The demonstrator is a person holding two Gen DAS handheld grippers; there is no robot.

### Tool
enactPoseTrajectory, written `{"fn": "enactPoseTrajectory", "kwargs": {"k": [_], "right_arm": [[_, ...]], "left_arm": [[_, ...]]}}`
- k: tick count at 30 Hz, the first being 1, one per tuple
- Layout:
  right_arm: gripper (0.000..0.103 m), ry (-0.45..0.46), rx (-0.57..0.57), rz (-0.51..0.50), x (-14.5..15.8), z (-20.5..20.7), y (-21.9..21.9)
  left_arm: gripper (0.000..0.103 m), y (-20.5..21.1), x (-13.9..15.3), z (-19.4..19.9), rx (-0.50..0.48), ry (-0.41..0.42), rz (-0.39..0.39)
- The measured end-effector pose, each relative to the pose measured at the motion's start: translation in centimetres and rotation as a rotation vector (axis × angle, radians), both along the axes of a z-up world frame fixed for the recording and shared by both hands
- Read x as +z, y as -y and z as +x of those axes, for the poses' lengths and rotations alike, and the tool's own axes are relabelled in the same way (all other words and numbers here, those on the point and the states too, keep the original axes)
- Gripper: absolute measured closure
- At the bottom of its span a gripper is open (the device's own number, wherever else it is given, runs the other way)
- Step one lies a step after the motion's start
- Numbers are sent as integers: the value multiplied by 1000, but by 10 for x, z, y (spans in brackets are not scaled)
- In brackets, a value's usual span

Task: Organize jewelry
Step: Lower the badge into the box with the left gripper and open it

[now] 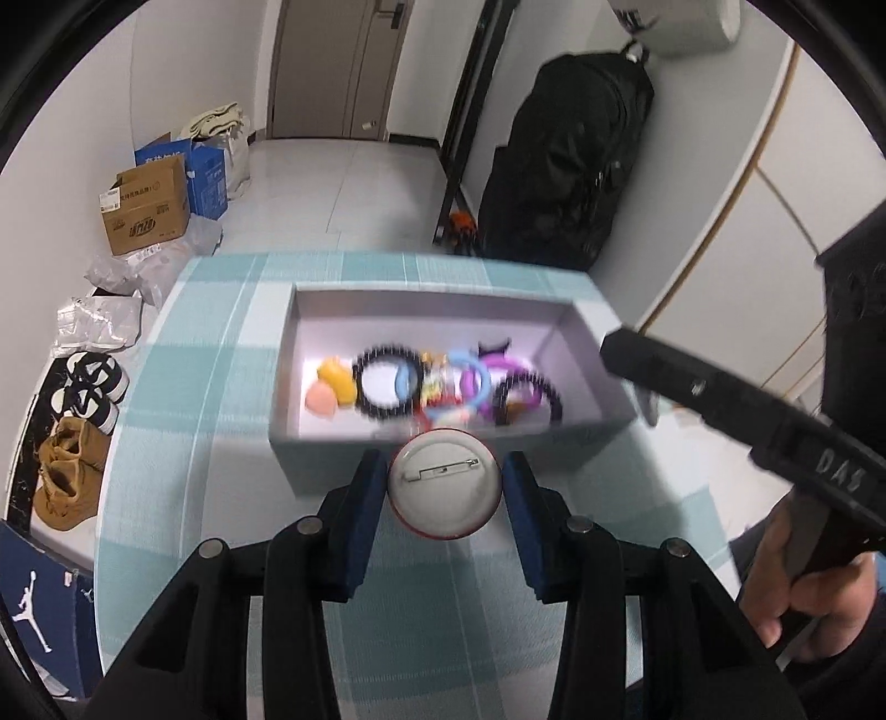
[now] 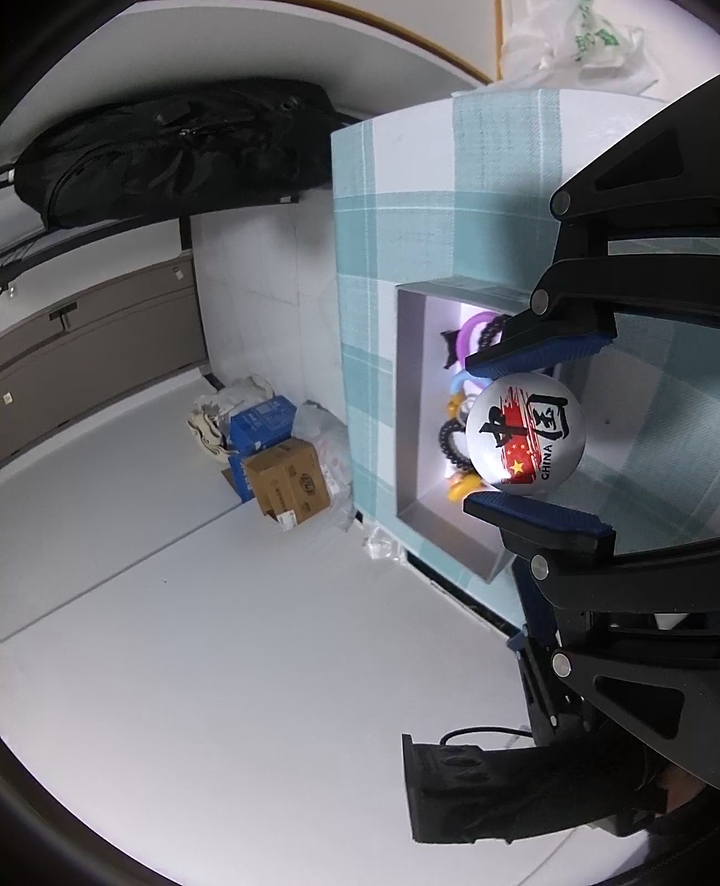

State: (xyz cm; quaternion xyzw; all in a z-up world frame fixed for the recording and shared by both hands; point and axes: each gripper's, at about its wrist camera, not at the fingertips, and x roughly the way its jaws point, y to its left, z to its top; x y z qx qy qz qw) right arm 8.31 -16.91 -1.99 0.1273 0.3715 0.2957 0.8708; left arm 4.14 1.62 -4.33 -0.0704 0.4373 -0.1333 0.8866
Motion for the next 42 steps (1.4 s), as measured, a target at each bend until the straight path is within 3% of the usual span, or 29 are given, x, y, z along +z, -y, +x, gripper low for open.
{"fn": "enactPoseTrajectory", "kwargs": {"k": [8, 23, 27, 29, 32, 35, 42], "right_arm": [[62, -32, 1, 69, 0, 22, 0], [62, -100, 19, 87, -14, 46, -5], [60, -103, 15, 87, -16, 48, -6], [56, -100, 9, 82, -15, 49, -6], [41, -83, -8, 81, -13, 48, -4], [39, -60, -24, 92, -9, 46, 2], [29, 11, -56, 80, 2, 37, 8]], "left_arm": [[65, -6, 13, 19, 5, 49, -78], [65, -11, -2, 50, 14, -10, -125], [65, -12, -4, 55, 5, -25, -178], [65, -12, -5, 57, 3, -36, -182], [55, -10, -6, 58, 6, -53, -162], [43, -12, -3, 55, 11, -32, -164], [42, -13, 9, 44, 49, 37, -114]]}}
